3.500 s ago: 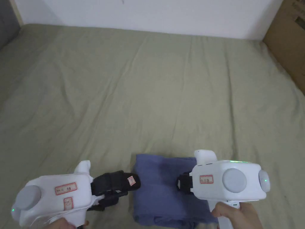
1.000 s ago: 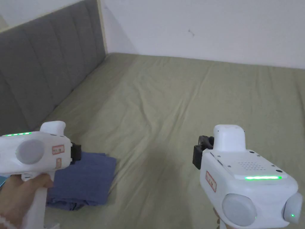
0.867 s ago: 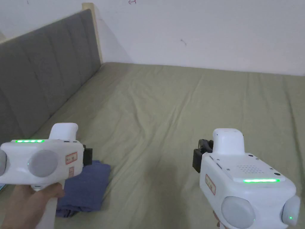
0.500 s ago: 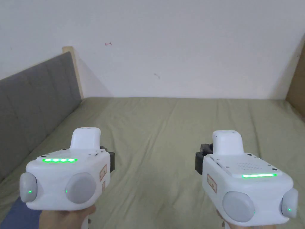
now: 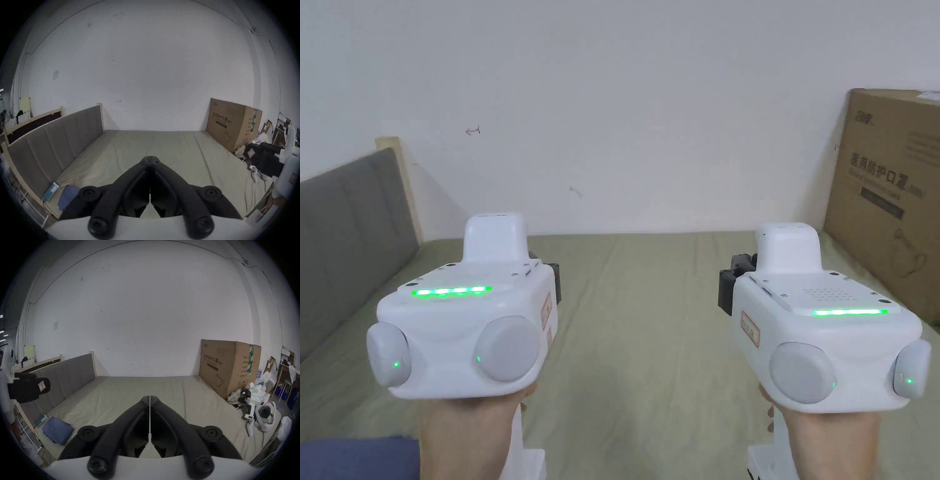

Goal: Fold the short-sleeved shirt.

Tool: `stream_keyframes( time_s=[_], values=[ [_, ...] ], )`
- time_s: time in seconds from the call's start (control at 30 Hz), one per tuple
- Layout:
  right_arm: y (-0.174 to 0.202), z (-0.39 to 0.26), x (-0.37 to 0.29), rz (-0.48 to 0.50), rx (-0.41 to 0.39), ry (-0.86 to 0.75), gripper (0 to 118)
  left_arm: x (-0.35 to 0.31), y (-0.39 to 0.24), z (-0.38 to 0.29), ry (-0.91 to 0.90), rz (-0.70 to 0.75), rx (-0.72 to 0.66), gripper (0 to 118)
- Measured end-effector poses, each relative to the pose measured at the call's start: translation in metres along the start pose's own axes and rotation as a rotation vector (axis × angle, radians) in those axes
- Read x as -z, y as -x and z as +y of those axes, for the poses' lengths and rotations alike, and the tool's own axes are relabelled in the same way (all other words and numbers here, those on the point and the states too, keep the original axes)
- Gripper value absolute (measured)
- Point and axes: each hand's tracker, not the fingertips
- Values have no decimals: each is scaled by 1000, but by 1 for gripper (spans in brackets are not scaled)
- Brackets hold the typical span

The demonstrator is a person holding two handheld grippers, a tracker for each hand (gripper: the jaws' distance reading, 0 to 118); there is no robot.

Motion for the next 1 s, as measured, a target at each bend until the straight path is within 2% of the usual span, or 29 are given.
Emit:
stream_keyframes(
  time_s=[0.1,0.13,0.2,0.27,0.3,0.4,0.43,0.47,0.5,0.7,0.8,0.87,1.0],
  values=[
    [-3,4,-8,-21,-20,-49,5,-10,-7,2,-69,6,19,7],
    [-4,6,-10,-25,-19,-60,9,-12,-11,2,-91,37,39,14],
    [-5,9,-14,-34,-8,-88,14,-14,-15,2,-121,61,84,16],
    [-6,11,-16,-42,-9,-110,27,-16,-16,4,-119,50,80,29],
    [-6,11,-16,-54,-8,-121,34,-16,-17,5,-112,36,73,39],
    [-6,8,-14,-74,-32,-127,81,-18,-18,5,-111,12,60,86],
    [-8,7,-13,-76,-46,-124,92,-17,-21,5,-109,19,61,110],
    [-9,6,-13,-64,-49,-121,93,-17,-21,4,-111,17,60,118],
    [-10,5,-12,-45,-49,-116,94,-18,-22,3,-155,-6,47,118],
    [-7,-4,-12,-8,-36,-99,94,-13,-26,0,-86,-30,34,118],
    [-7,-5,-12,-7,-34,-99,94,-16,-27,-4,-94,-19,43,118],
    [-7,-5,-11,-5,-39,-97,94,-16,-31,-6,-132,31,108,118],
    [-7,-8,-10,-11,-32,-102,94,-15,-30,-5,-86,1,67,118]
  ],
)
